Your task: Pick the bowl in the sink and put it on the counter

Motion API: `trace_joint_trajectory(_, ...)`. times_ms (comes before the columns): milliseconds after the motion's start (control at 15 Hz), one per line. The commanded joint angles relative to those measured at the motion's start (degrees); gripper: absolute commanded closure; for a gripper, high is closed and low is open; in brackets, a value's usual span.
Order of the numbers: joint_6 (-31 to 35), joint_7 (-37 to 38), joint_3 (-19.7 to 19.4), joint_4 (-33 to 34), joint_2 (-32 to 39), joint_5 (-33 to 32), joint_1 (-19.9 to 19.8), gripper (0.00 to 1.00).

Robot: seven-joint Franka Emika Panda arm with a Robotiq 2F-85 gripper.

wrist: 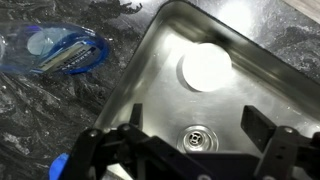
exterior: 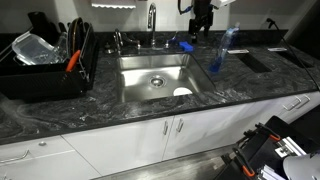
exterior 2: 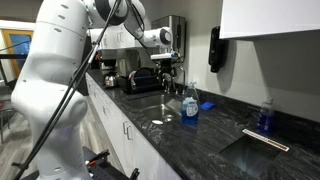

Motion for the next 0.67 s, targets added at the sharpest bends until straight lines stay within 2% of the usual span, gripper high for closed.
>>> trace_joint_trajectory(0,0.4,4.0,-0.1,-1.8,-0.9,0.8,-0.1,0.00)
trace_joint_trajectory(333,0.3,14.5,-0.6,-5.7,-1.3,6.8,-0.5,0.00)
trace_joint_trajectory(600,7.3,19.7,-0.7,-10.3,-1.3,13.2,-1.0,0.00)
